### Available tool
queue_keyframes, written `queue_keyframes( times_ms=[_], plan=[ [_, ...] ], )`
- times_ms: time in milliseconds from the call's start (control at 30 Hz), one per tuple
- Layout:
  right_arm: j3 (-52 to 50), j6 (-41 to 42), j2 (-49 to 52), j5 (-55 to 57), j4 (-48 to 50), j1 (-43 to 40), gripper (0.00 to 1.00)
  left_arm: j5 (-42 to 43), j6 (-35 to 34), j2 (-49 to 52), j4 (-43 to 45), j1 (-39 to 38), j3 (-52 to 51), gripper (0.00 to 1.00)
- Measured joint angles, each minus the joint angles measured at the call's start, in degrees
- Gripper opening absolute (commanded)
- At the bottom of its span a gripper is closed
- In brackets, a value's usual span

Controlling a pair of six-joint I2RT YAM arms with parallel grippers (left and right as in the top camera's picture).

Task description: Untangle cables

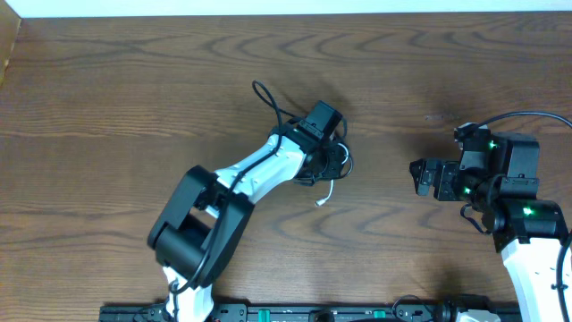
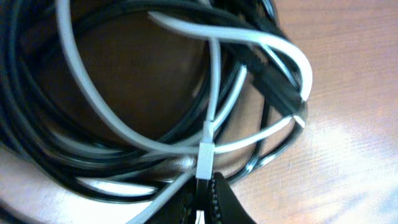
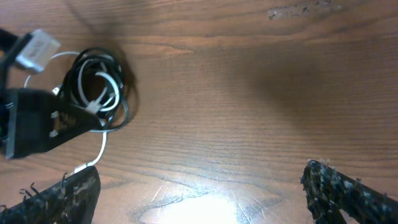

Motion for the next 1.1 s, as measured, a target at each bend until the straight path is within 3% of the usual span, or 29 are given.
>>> queue_keyframes(
  times_ms=[333,600,700,767,1100],
  plan=[
    [0.00,-0.04,0.24,-3.28,1.11,0.00,0.99,5.27,13.55,-14.51,-11.96,0.26,0.00,0.08],
    [0.00,-0.02,6.71,-13.77,2.69,1.36,0.99,6.47,18.12,-17.99,-17.25,0.26,0.00,0.08],
    [0.00,-0.02,10.40,-16.35,3.06,2.95,0.99,5.90,18.60,-17.99,-19.65,0.24,0.00,0.42],
    [0.00,-0.02,13.44,-17.31,3.50,4.50,0.99,4.92,18.58,-17.94,-20.76,0.26,0.00,0.52],
    [0.02,2.10,25.16,-18.34,13.88,12.74,0.76,-7.58,18.97,-17.88,-21.35,0.63,0.00,0.54]
  ],
)
